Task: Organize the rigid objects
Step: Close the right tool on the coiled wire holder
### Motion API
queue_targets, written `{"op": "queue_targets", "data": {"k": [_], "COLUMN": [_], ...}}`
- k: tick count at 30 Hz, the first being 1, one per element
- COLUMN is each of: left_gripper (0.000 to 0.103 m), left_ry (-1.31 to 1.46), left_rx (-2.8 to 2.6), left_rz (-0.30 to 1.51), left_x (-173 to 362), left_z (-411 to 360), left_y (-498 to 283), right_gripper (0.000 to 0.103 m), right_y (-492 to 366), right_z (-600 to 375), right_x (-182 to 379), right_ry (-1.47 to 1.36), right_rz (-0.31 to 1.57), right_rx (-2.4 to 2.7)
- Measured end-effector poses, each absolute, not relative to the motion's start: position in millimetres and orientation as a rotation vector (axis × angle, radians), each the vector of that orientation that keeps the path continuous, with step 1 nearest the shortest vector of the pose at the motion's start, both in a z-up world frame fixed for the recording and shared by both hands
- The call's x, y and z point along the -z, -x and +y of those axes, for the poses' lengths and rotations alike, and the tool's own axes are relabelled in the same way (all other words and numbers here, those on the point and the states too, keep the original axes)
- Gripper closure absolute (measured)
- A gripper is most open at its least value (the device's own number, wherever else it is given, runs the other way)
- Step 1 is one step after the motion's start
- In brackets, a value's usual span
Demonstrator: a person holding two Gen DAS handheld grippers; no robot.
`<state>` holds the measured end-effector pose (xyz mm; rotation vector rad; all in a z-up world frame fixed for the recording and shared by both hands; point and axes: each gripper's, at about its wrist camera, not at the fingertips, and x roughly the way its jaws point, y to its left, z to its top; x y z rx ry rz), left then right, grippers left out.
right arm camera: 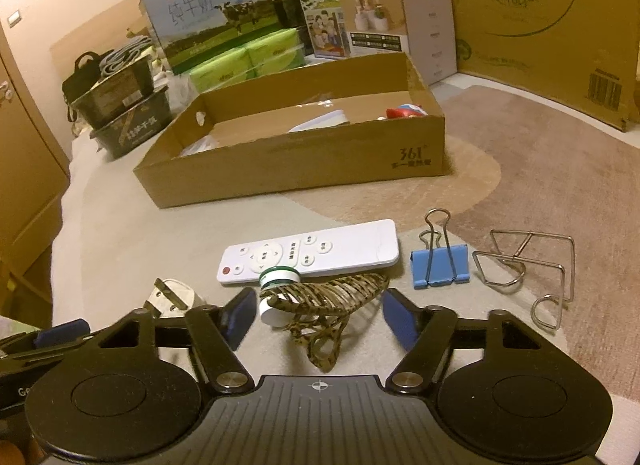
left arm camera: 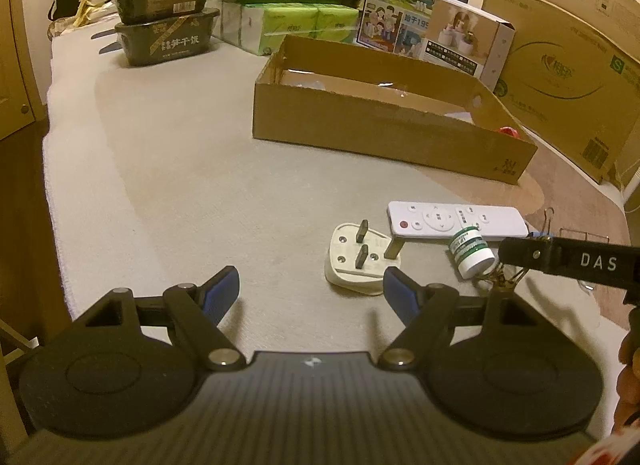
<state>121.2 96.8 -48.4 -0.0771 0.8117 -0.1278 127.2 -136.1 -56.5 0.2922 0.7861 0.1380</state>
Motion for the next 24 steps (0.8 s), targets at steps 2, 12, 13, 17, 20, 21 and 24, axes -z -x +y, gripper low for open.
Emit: {"op": "queue_targets", "data": {"k": [2, 12, 13, 17, 20, 21, 24], "left_gripper": [0.026, 0.026, 0.026, 0.026, 0.026, 0.026, 0.026], "left_ry": [0.075, 0.063, 0.062, 0.052, 0.051, 0.050, 0.048], "left_rx": [0.132, 0.152, 0.154, 0.163, 0.167, 0.168, 0.173], "left_rz": [0.816, 0.827, 0.827, 0.822, 0.821, 0.822, 0.823], "left_x": [50.3, 54.4, 53.9, 51.4, 51.0, 51.2, 51.5], "left_z": [95.8, 87.1, 86.3, 82.4, 80.2, 79.3, 77.1], "left_y": [-121.6, -124.0, -124.1, -123.6, -123.0, -123.0, -123.4], "right_gripper": [0.044, 0.075, 0.085, 0.091, 0.091, 0.091, 0.090], "right_y": [-128.2, -130.1, -129.9, -129.2, -125.8, -124.5, -120.6], "right_z": [-138.1, -147.3, -147.7, -154.2, -162.6, -166.1, -175.4], "right_x": [58.4, 61.9, 60.4, 56.2, 53.5, 53.0, 54.8], "right_ry": [-0.290, -0.268, -0.257, -0.226, -0.196, -0.193, -0.194], "right_rz": [0.791, 0.799, 0.798, 0.806, 0.807, 0.806, 0.808], "right_rx": [-0.133, -0.152, -0.150, -0.150, -0.141, -0.141, -0.139]}}
